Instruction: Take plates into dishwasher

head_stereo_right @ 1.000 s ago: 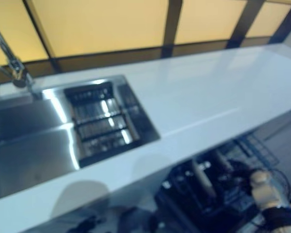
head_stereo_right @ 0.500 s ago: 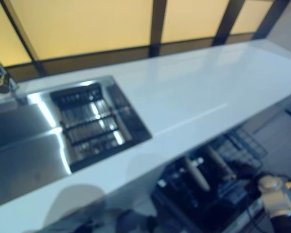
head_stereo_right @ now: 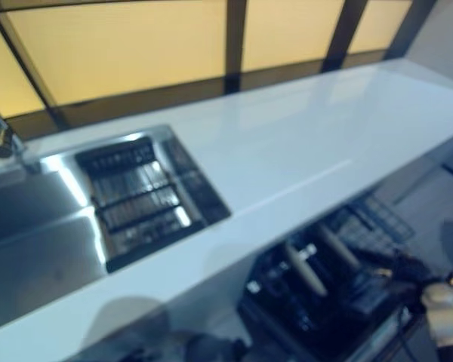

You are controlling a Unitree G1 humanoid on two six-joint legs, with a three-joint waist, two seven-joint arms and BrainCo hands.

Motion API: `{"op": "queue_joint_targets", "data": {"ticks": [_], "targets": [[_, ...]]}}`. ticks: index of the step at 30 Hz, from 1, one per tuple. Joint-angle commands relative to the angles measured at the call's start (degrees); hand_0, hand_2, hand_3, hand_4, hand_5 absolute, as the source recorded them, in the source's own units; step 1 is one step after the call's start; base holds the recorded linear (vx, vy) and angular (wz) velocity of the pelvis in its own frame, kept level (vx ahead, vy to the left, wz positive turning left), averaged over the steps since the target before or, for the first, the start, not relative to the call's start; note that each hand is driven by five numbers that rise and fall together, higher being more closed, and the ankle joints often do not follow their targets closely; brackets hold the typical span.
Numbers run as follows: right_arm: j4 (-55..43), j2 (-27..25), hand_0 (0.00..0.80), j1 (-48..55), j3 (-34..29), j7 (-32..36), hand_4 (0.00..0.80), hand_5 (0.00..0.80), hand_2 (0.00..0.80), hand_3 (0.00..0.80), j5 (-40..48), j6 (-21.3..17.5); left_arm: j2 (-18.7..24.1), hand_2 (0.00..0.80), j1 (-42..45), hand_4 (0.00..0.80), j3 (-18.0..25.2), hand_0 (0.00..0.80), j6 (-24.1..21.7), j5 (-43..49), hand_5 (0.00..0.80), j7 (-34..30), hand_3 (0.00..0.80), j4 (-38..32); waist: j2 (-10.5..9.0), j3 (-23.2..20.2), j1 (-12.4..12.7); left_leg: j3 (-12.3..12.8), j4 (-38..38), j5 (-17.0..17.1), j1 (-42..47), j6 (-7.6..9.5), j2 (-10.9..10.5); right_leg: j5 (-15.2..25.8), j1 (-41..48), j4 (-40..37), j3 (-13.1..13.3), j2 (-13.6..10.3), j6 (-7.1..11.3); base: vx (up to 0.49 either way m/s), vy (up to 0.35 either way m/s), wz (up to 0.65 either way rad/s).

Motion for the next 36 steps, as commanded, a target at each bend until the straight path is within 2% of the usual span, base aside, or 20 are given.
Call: {"op": "queue_joint_targets", "data": {"ticks": [1,5,7,10,13,14,16,17,19,22,25,29,36], "targets": [[2.29,-3.2,0.0,-1.3,-4.67,-2.44,0.0,0.0,0.0,0.0,1.25,-1.61,3.07,0.0,-1.69,0.0,2.4,0.0,-1.38,1.89,0.0,0.68,0.0,3.28,-3.36,-0.66,0.21,-1.33,0.4,-3.6,4.49,2.49,1.67,2.06,-1.53,1.34,0.7,-2.91,3.89,-0.004,-0.109,-0.02],[4.31,-3.87,0.0,0.7,-6.83,-3.61,0.0,0.0,0.0,0.0,1.75,-1.63,3.55,0.0,-0.54,0.0,2.87,0.0,-1.5,2.55,0.0,1.0,0.0,4.25,-3.24,-0.87,0.34,-1.58,0.57,-3.27,4.87,1.99,2.79,0.51,-0.95,2.59,0.2,-1.62,2.88,0.025,-0.172,0.0],[7.2,-4.29,0.0,1.03,-7.22,-3.85,0.0,0.0,0.0,0.0,1.77,-1.19,3.69,0.0,0.2,0.0,2.72,0.0,-1.85,1.82,0.0,1.4,0.0,4.39,-3.18,-1.24,0.69,-1.85,0.23,-1.9,3.94,1.34,3.27,0.72,0.06,1.23,-0.59,-1.11,2.65,0.024,-0.162,0.0],[11.6,-3.36,0.0,0.8,-7.44,-8.25,0.0,0.0,0.0,0.0,4.36,-0.09,3.81,0.0,-1.25,0.0,2.27,0.0,-2.41,0.63,0.0,1.29,0.0,3.16,-3.3,-0.73,1.93,-4.05,0.23,0.73,-0.08,0.0,2.52,1.72,-0.24,0.19,-1.79,-0.56,2.66,-0.174,-0.097,0.08],[15.56,-4.1,0.0,-0.95,-7.17,-9.61,0.0,0.0,0.0,0.0,7.73,0.49,3.18,0.0,-3.52,0.0,1.92,0.0,-4.12,-0.92,0.0,0.87,0.0,3.2,-3.82,0.0,1.54,-4.35,4.35,-1.72,0.89,-0.27,2.07,2.91,-2.04,0.19,-1.18,-1.17,1.64,-0.23,0.003,0.13],[18.41,-4.69,0.0,-1.95,-7.03,-9.25,0.0,0.0,0.0,0.0,7.74,-0.43,2.54,0.0,-4.68,0.0,1.5,0.0,-3.95,-1.4,0.0,0.87,0.0,3.18,-3.94,0.07,1.16,-5.71,11.57,-2.08,1.54,-0.44,2.03,3.68,-3.38,0.36,-1.49,-1.19,0.66,-0.255,0.053,-0.04],[20.76,-5.29,0.0,-2.51,-6.51,-8.89,0.0,0.0,0.0,0.0,8.35,0.1,1.39,0.0,-6.46,0.0,0.22,0.0,-4.21,-2.81,0.0,1.12,0.0,3.31,-3.78,0.22,0.01,-10.46,18.9,-3.47,2.23,0.71,0.42,4.91,-6.89,2.16,-1.17,-0.91,-0.53,-0.299,0.129,-0.09],[21.88,-5.45,0.0,-3.06,-6.05,-9.43,0.0,0.0,0.0,0.0,9.66,0.0,1.13,0.0,-7.52,0.0,-0.37,0.0,-3.6,-3.51,0.0,1.23,0.0,2.92,-3.2,0.78,-0.62,-11.57,16.95,-6.72,2.85,1.68,-0.34,4.62,-9.22,4.75,-0.4,-0.28,-0.57,-0.272,0.146,-0.18],[27.42,-5.54,0.0,-5.14,-5.88,-10.58,0.0,0.0,0.0,0.0,10.66,-1.46,1.44,0.0,-9.76,0.0,-1.33,0.0,-1.84,-3.91,0.0,1.72,0.0,3.09,-2.57,1.86,-1.14,-11.52,12.33,-11.96,4.64,3.65,-1.88,4.31,-12.52,8.2,0.38,-0.01,0.22,-0.299,0.101,-0.11],[33.24,-4.98,0.0,-8.47,-3.99,-10.16,0.0,0.0,0.0,0.0,10.94,-1.76,3.31,0.0,-10.64,0.0,-2.21,0.0,-1.0,-3.96,0.0,2.93,0.0,3.86,-2.86,3.31,-0.12,-13.52,11.47,-14.18,4.61,5.38,-4.18,6.42,-15.33,8.46,-0.56,-0.92,1.9,-0.372,0.015,0.25],[37.64,-7.67,0.0,-11.65,-3.14,-11.69,0.0,0.0,0.0,0.0,12.68,-3.13,4.52,0.0,-9.99,0.0,-2.25,0.0,-1.24,-4.08,0.0,3.05,0.0,5.34,-1.64,3.68,0.56,-13.61,8.86,-14.11,5.75,5.69,-5.22,6.43,-16.57,8.64,-2.37,-1.21,2.24,-0.389,0.122,0.09],[39.97,-7.41,0.0,-11.79,-2.61,-10.94,0.0,0.0,0.0,0.0,11.03,-4.56,5.5,0.0,-9.49,0.0,-1.21,0.0,0.12,-5.43,0.0,3.6,0.0,6.21,-2.09,2.59,1.16,-13.34,11.87,-15.32,4.25,6.44,-6.98,7.21,-15.17,6.71,-1.68,-1.7,2.58,-0.224,0.044,-0.02],[43.9,-9.83,0.0,-11.03,-4.37,-7.75,0.0,0.0,0.0,0.0,8.74,-4.82,4.98,0.0,-8.82,0.0,-0.9,0.0,-1.5,-6.26,0.0,3.32,0.0,5.87,-2.56,0.99,1.4,-12.68,13.12,-16.92,5.97,6.92,-7.52,9.03,-13.83,4.24,-1.22,-2.63,3.4,-0.179,0.042,-0.04]]}}
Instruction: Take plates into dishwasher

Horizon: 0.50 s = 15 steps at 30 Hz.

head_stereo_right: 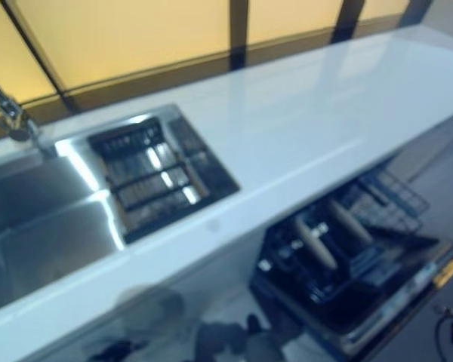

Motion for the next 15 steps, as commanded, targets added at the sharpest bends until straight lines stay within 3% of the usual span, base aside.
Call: {"op": "queue_joint_targets", "data": {"ticks": [1,6,8,9,11,12,13,14,15], "targets": [[4.3,-5.01,0.0,-0.38,-0.75,0.89,0.0,0.0,0.0,0.0,-1.76,-1.47,1.36,0.0,-3.17,0.0,1.56,0.0,-2.88,-2.0,0.0,0.71,0.0,-0.06,-3.9,-2.22,1.9,-1.29,9.83,-13.3,6.63,6.12,-3.76,9.76,-7.73,-3.55,-0.88,1.11,0.79,-0.156,0.027,-0.03],[5.34,-4.1,0.0,2.37,-3.02,2.47,0.0,0.0,0.0,0.0,-0.71,-1.07,2.15,0.0,-4.66,0.0,0.57,0.0,-2.91,0.0,0.0,0.59,0.0,-1.29,-4.25,-1.37,1.19,1.03,13.21,-14.5,5.89,6.11,-3.8,10.22,-8.05,-5.87,-3.23,-0.27,2.2,-0.123,0.006,0.07],[5.89,-2.61,0.0,3.25,-3.81,4.4,0.0,0.0,0.0,0.0,-2.11,-0.72,3.06,0.0,-3.74,0.0,0.26,0.0,-2.31,1.07,0.0,0.78,0.0,-1.76,-3.98,-0.4,2.21,2.61,12.28,-11.86,4.89,5.51,-4.14,11.01,-7.96,-5.69,-7.4,-0.83,2.6,-0.2,-0.047,0.05],[5.81,-2.19,0.0,3.27,-3.74,4.43,0.0,0.0,0.0,0.0,-2.64,-0.68,3.47,0.0,-3.2,0.0,0.44,0.0,-2.29,1.21,0.0,0.87,0.0,-1.77,-3.88,-0.18,2.64,3.17,11.3,-10.86,4.83,5.46,-4.14,11.1,-7.38,-4.41,-8.29,-1.08,2.49,-0.251,-0.076,-0.03],[5.67,-1.76,0.0,3.08,-3.28,4.45,0.0,0.0,0.0,0.0,-3.23,0.12,4.64,0.0,-2.05,0.0,0.67,0.0,-1.73,0.54,0.0,1.26,0.0,-1.67,-3.36,-0.05,3.6,3.76,8.91,-8.36,3.95,5.76,-4.09,10.88,-6.81,1.58,-7.6,-1.49,2.06,-0.333,-0.086,-0.23],[6.45,-1.32,0.0,2.98,-2.98,4.44,0.0,0.0,0.0,0.0,-3.25,0.43,6.18,0.0,-1.32,0.0,1.21,0.0,-0.85,-0.4,0.0,0.86,0.0,-1.34,-1.99,-0.22,4.56,3.3,6.22,-4.83,2.07,5.97,-3.04,8.68,-6.34,9.36,-5.22,-1.45,1.32,-0.47,-0.155,-0.4],[7.24,-0.37,0.0,3.2,-2.78,3.72,0.0,0.0,0.0,0.0,-2.46,-0.01,7.15,0.0,-0.64,0.0,2.02,0.0,0.07,-0.59,0.0,0.49,0.0,-1.28,-0.48,-0.53,5.74,2.54,4.96,-3.01,0.79,6.12,-1.8,5.0,-4.74,12.49,-4.56,-1.5,0.62,-0.429,-0.147,-0.38],[7.31,-0.25,0.0,3.19,-2.76,3.7,0.0,0.0,0.0,0.0,-2.38,0.0,7.26,0.0,-0.6,0.0,2.1,0.0,0.19,-0.57,0.0,0.47,0.0,-1.28,-0.49,-0.7,5.81,2.47,4.8,-2.62,0.49,6.12,-1.82,4.99,-4.76,12.44,-4.52,-1.6,0.55,-0.403,-0.212,-0.27],[7.86,1.49,0.0,3.39,-2.56,2.29,0.0,0.0,0.0,0.0,-1.39,-0.65,7.91,0.0,0.3,0.0,3.05,0.0,0.81,-0.76,0.0,0.33,0.0,-1.13,0.73,-1.53,7.64,1.05,4.28,-0.88,-2.05,6.39,-0.84,1.41,-1.6,14.9,-3.99,-2.29,-0.31,-0.371,-0.235,-0.15]]}}
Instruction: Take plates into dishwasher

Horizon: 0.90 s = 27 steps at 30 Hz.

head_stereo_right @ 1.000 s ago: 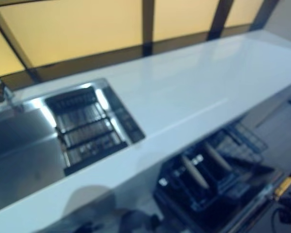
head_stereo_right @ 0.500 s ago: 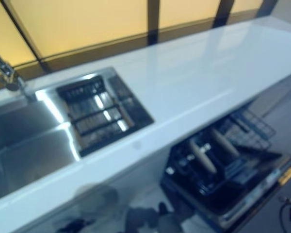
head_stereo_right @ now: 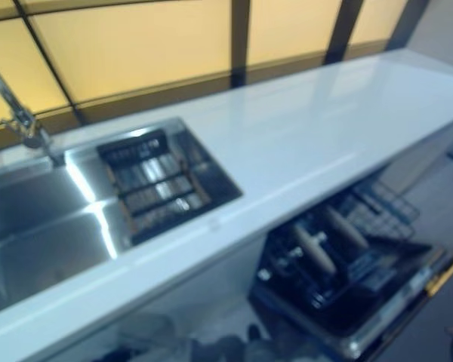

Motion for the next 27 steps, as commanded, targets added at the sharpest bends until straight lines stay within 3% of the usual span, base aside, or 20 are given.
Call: {"op": "queue_joint_targets", "data": {"ticks": [1,4,5,8,14,18,22,24,25,27], "targets": [[1.52,2.58,0.0,0.07,1.64,-3.77,0.0,0.0,0.0,0.0,0.4,-1.48,5.65,0.0,0.25,0.0,3.88,0.0,0.34,-1.2,0.0,0.73,0.0,0.38,0.49,-2.95,5.37,-3.67,1.86,1.13,-4.5,4.81,-1.43,-7.35,-0.05,15.92,1.01,-1.85,-5.76,-0.444,-0.327,0.02],[2.69,4.52,0.0,-0.9,2.78,-4.64,0.0,0.0,0.0,0.0,1.24,-1.06,5.93,0.0,1.13,0.0,5.72,0.0,-0.47,-0.45,0.0,0.59,0.0,1.3,-0.52,-3.14,7.07,-5.14,5.59,0.99,-9.0,4.64,-0.33,-10.49,2.38,14.41,3.13,-2.21,-5.5,-0.295,-0.328,0.02],[2.82,5.53,0.0,-2.57,4.22,-5.05,0.0,0.0,0.0,0.0,2.29,-0.32,6.25,0.0,1.26,0.0,7.7,0.0,-1.72,-0.73,0.0,0.58,0.0,1.88,-2.09,-2.67,9.7,-3.14,8.71,0.65,-11.48,3.3,1.31,-13.36,6.07,8.38,-2.46,-3.39,-5.31,-0.344,-0.461,-0.27],[4.59,6.0,0.0,-3.21,5.43,-4.67,0.0,0.0,0.0,0.0,4.59,1.07,6.4,0.0,-0.78,0.0,8.57,0.0,-0.88,-4.65,0.0,-0.14,0.0,0.18,-2.76,-1.75,10.73,-4.48,9.03,2.91,-14.14,1.28,3.22,-13.68,7.65,4.64,-0.15,-1.4,-5.08,-0.271,-0.338,-0.53],[6.22,4.83,0.0,-1.85,4.67,-1.79,0.0,0.0,0.0,0.0,3.08,0.42,3.0,0.0,-3.42,0.0,5.2,0.0,-3.16,-2.42,0.0,-0.02,0.0,-0.12,-2.62,-2.65,9.53,-4.86,1.38,6.32,-11.48,-0.53,2.93,-12.7,7.95,1.27,-2.14,-0.8,-5.36,-0.129,-0.111,0.11],[6.66,5.63,0.0,-1.59,6.11,0.7,0.0,0.0,0.0,0.0,2.0,-0.22,2.72,0.0,-3.56,0.0,3.66,0.0,-1.64,-2.14,0.0,0.02,0.0,-0.28,-1.87,-3.63,9.17,-5.68,-2.12,7.32,-8.96,-0.88,3.36,-13.89,7.98,2.17,-2.59,0.06,-5.8,-0.051,-0.139,0.01],[7.61,7.3,0.0,-1.12,7.42,2.28,0.0,0.0,0.0,0.0,0.4,0.73,3.74,0.0,-1.81,0.0,5.26,0.0,-2.0,-2.1,0.0,-0.05,0.0,1.37,-0.96,-3.52,9.65,-6.59,-4.12,9.99,-9.71,-2.25,5.23,-16.97,7.49,4.92,-4.06,2.81,-8.12,-0.06,-0.218,0.05],[8.31,7.74,0.0,-0.66,7.24,2.74,0.0,0.0,0.0,0.0,-0.24,1.85,3.76,0.0,-0.65,0.0,6.55,0.0,-3.04,-1.5,0.0,0.24,0.0,1.78,-0.34,-2.65,10.14,-5.2,-6.33,14.89,-12.02,-4.15,6.98,-17.24,8.76,4.01,-4.87,4.87,-9.13,-0.058,-0.198,0.23],[8.31,7.75,0.0,-0.62,7.18,2.77,0.0,0.0,0.0,0.0,-0.36,2.05,3.73,0.0,-0.53,0.0,6.71,0.0,-3.19,-1.39,0.0,0.27,0.0,1.78,-0.29,-2.51,10.2,-5.01,-6.52,15.56,-12.54,-4.39,7.19,-17.15,8.95,3.75,-4.92,5.08,-9.22,-0.141,-0.179,0.31],[9.17,8.37,0.0,-0.63,7.05,1.42,0.0,0.0,0.0,0.0,1.92,2.27,3.06,0.0,-0.99,0.0,7.35,0.0,-4.21,0.58,0.0,0.2,0.0,1.61,-0.33,-1.01,10.27,-1.7,-5.07,16.26,-14.84,-4.35,7.61,-16.67,9.87,3.0,-5.52,5.92,-9.57,-0.25,-0.163,0.33]]}}
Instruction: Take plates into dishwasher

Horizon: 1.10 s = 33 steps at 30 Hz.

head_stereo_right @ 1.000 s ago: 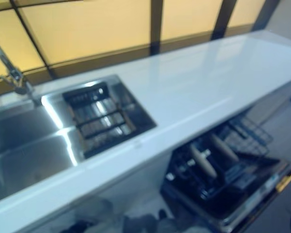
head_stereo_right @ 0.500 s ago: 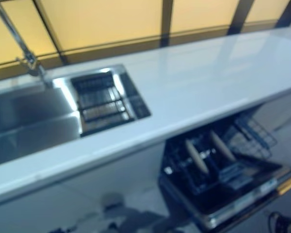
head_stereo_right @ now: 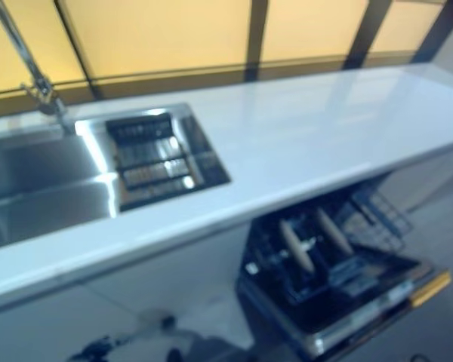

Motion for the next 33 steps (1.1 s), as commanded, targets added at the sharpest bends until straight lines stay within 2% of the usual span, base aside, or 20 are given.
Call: {"op": "queue_joint_targets", "data": {"ticks": [1,2,4,6,8,9,10,11,12,14,18,20,23,24,25,28,30,31,32,33], "targets": [[2.08,-1.58,0.0,-1.65,1.8,-2.38,0.0,0.0,0.0,0.0,1.27,0.48,0.11,0.0,-2.51,0.0,2.16,0.0,-2.68,3.71,0.0,-0.11,0.0,0.58,-0.91,3.24,0.81,5.56,0.49,5.14,-5.06,0.9,3.36,-1.0,1.33,2.77,-1.01,1.1,-2.0,-0.351,-0.087,0.38],[2.63,-1.21,0.0,-1.79,2.01,-3.09,0.0,0.0,0.0,0.0,1.9,0.21,-0.16,0.0,-3.2,0.0,1.69,0.0,-2.69,3.84,0.0,-0.44,0.0,0.16,-1.75,3.05,0.27,5.66,3.92,2.55,-4.36,1.77,2.39,0.11,0.61,2.35,-1.39,0.17,-2.11,-0.365,-0.055,0.48],[4.06,-0.85,0.0,-1.89,2.2,-3.92,0.0,0.0,0.0,0.0,2.94,-0.66,-1.02,0.0,-4.07,0.0,1.06,0.0,-2.59,3.75,0.0,-0.5,0.0,-0.89,-3.18,2.54,-0.88,3.43,12.64,-2.11,-1.51,3.29,-0.35,2.81,-0.74,1.18,-1.1,-1.42,-1.97,-0.264,0.01,0.4],[4.37,-0.69,0.0,-1.74,2.27,-3.44,0.0,0.0,0.0,0.0,3.5,-1.21,-1.27,0.0,-4.75,0.0,0.49,0.0,-1.62,3.54,0.0,-0.73,0.0,-1.72,-3.24,1.5,-1.99,2.28,16.42,-4.35,1.29,4.42,-2.27,3.67,-2.58,1.6,-1.31,-1.4,-2.34,-0.242,0.038,0.05],[3.48,-0.12,0.0,-1.84,2.5,-3.47,0.0,0.0,0.0,0.0,4.04,-1.42,-1.41,0.0,-5.55,0.0,-0.64,0.0,-0.43,3.23,0.0,-1.27,0.0,-2.36,-2.04,0.48,-3.64,1.79,14.52,-9.0,6.03,5.91,-3.64,2.99,-7.04,5.53,-3.36,-0.1,-3.15,-0.313,0.109,0.12],[3.33,0.43,0.0,-2.17,2.89,-4.28,0.0,0.0,0.0,0.0,5.66,-1.68,-1.43,0.0,-6.44,0.0,-1.37,0.0,-0.12,3.08,0.0,-1.29,0.0,-2.36,-0.84,0.85,-4.38,3.2,9.03,-10.22,8.1,6.13,-3.11,2.29,-9.72,8.94,-5.06,0.5,-2.91,-0.348,0.123,0.5],[3.17,1.04,0.0,-2.62,3.05,-5.68,0.0,0.0,0.0,0.0,8.15,-2.34,-1.74,0.0,-7.66,0.0,-2.3,0.0,0.26,3.36,0.0,-1.37,0.0,-2.25,0.06,1.52,-4.98,3.31,4.65,-10.49,9.52,6.27,-3.69,1.84,-11.8,10.98,-6.23,0.7,-2.74,-0.367,0.121,0.61],[2.76,1.74,0.0,-2.85,3.01,-6.99,0.0,0.0,0.0,0.0,10.05,-2.59,-2.07,0.0,-8.38,0.0,-2.98,0.0,0.12,3.59,0.0,-1.28,0.0,-1.93,0.4,2.19,-5.04,1.89,2.4,-10.28,9.41,6.68,-4.69,1.96,-12.8,12.09,-6.31,0.8,-2.41,-0.343,0.102,0.71],[2.4,2.62,0.0,-3.17,3.12,-7.88,0.0,0.0,0.0,0.0,11.11,-2.29,-2.52,0.0,-8.93,0.0,-3.48,0.0,-0.08,3.52,0.0,-0.92,0.0,-1.76,0.33,2.85,-5.22,0.36,1.18,-9.81,9.01,6.79,-5.45,3.18,-13.6,12.12,-5.34,0.64,-1.68,-0.302,0.094,0.79],[2.53,3.76,0.0,-3.06,2.84,-6.81,0.0,0.0,0.0,0.0,9.84,-1.25,-2.95,0.0,-8.57,0.0,-3.57,0.0,-1.44,3.74,0.0,-1.39,0.0,-1.35,0.06,3.31,-5.62,-0.58,1.1,-9.71,8.82,6.85,-6.29,4.91,-13.97,9.83,-3.36,0.17,-0.64,-0.25,0.108,0.58],[4.13,2.83,0.0,-3.3,3.35,-7.19,0.0,0.0,0.0,0.0,6.65,-0.16,-2.67,0.0,-7.8,0.0,-4.49,0.0,-2.22,4.36,0.0,-0.44,0.0,-1.56,0.1,2.92,-5.65,0.83,-0.72,-9.92,9.91,7.26,-7.33,8.13,-13.9,5.91,-2.57,-1.4,1.28,-0.163,0.127,0.05],[4.66,2.38,0.0,-2.93,4.31,-5.61,0.0,0.0,0.0,0.0,-0.8,0.28,-1.58,0.0,-7.47,0.0,-4.99,0.0,-1.36,5.09,0.0,0.06,0.0,-1.87,-0.39,2.51,-5.69,1.99,-0.63,-10.59,10.26,7.88,-8.6,10.89,-13.99,3.17,-2.3,-2.73,2.86,-0.138,0.142,0.05],[4.62,2.74,0.0,-2.4,4.82,-5.77,0.0,0.0,0.0,0.0,1.04,-1.37,0.47,0.0,-6.22,0.0,-3.83,0.0,0.27,5.75,0.0,-0.75,0.0,-2.24,-0.92,2.82,-4.57,4.33,-1.39,-10.43,10.89,7.87,-9.65,13.72,-13.61,0.41,-6.86,-4.18,4.75,-0.137,0.058,-0.09],[4.47,3.06,0.0,-2.65,4.63,-6.14,0.0,0.0,0.0,0.0,1.21,-1.49,0.7,0.0,-5.22,0.0,-3.23,0.0,0.46,5.66,0.0,-0.63,0.0,-2.13,-0.77,2.72,-3.81,5.25,-1.93,-9.93,11.02,7.74,-9.65,13.72,-13.06,0.27,-8.92,-4.46,4.94,-0.17,0.001,-0.49],[4.62,3.74,0.0,-2.73,4.52,-6.78,0.0,0.0,0.0,0.0,3.36,-2.19,0.95,0.0,-4.28,0.0,-2.91,0.0,0.65,5.21,0.0,-0.6,0.0,-1.9,-0.48,2.72,-3.15,5.52,-2.07,-9.25,10.73,7.8,-9.59,13.53,-12.78,1.67,-9.47,-4.74,4.77,-0.213,-0.032,-0.8],[3.73,6.92,0.0,-2.64,2.93,-7.66,0.0,0.0,0.0,0.0,12.63,-5.61,1.75,0.0,-2.28,0.0,-1.55,0.0,1.29,5.14,0.0,-1.97,0.0,-1.23,1.11,2.85,-2.05,3.61,0.67,-7.94,7.66,8.68,-8.19,10.55,-11.95,9.25,-3.62,-6.39,2.52,-0.225,-0.096,-0.47],[3.33,9.27,0.0,-2.76,1.89,-8.81,0.0,0.0,0.0,0.0,17.9,-8.34,0.85,0.0,-2.15,0.0,-1.29,0.0,0.66,4.21,0.0,-2.31,0.0,0.11,1.42,2.87,-1.88,2.48,5.25,-9.2,5.0,8.8,-7.35,7.76,-10.62,10.31,-0.64,-7.93,1.57,-0.175,-0.165,0.16],[2.99,10.28,0.0,-3.18,1.25,-9.71,0.0,0.0,0.0,0.0,19.36,-8.99,0.24,0.0,-2.09,0.0,-0.74,0.0,0.72,4.2,0.0,-2.07,0.0,0.44,1.0,2.86,-1.56,3.05,7.7,-10.31,4.24,8.59,-7.15,7.3,-9.81,9.12,-1.13,-8.84,1.74,-0.096,-0.231,0.15],[3.31,11.82,0.0,-3.53,1.3,-11.33,0.0,0.0,0.0,0.0,21.22,-10.32,-0.43,0.0,-1.65,0.0,-0.51,0.0,0.59,4.28,0.0,-1.54,0.0,0.9,0.51,3.1,-1.5,4.23,10.22,-12.01,3.53,8.52,-6.57,6.38,-9.02,7.94,-1.45,-8.83,2.25,-0.068,-0.215,0.01],[3.14,12.86,0.0,-3.69,0.99,-12.58,0.0,0.0,0.0,0.0,22.45,-10.48,-0.93,0.0,-1.12,0.0,-0.47,0.0,0.7,3.71,0.0,-0.96,0.0,1.02,0.63,3.26,-1.52,4.41,10.92,-11.95,3.35,8.39,-5.98,5.37,-8.88,8.74,-1.34,-8.31,2.3,-0.041,-0.178,-0.17]]}}
